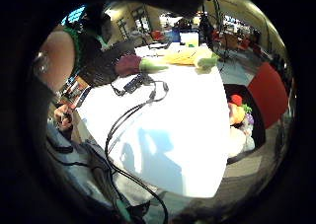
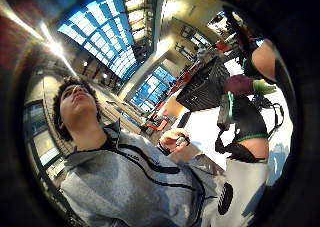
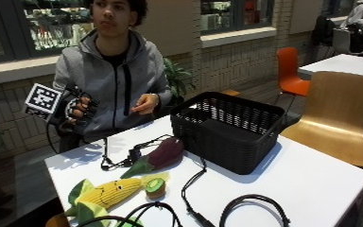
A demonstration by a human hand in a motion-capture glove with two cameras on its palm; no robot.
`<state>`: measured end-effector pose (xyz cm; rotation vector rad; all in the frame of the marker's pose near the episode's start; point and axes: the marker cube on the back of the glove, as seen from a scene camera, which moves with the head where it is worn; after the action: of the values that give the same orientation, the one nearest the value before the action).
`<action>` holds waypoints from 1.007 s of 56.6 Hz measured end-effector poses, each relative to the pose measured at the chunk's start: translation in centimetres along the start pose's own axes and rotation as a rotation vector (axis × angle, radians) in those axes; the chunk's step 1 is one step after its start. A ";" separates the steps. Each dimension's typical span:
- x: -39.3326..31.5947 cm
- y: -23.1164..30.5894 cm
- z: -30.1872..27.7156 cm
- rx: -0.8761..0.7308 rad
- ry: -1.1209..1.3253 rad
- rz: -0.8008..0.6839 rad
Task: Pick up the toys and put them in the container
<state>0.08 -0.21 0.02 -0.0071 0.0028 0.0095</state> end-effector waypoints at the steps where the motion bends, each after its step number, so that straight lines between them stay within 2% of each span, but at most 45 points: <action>1: 0.1 -0.1 0.0 -0.003 0.001 0.001; 12: 1.5 -5.3 0.4 -0.081 0.030 -0.066; 17: 2.6 -8.3 0.8 -0.174 0.079 -0.114; 23: 4.1 -10.1 1.1 -0.282 0.130 -0.101; 43: 10.0 -10.9 3.2 -0.372 0.354 0.113; 57: 19.0 -15.2 3.6 -0.496 0.596 0.295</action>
<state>19.27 -15.23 3.68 -0.5055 0.5973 0.3023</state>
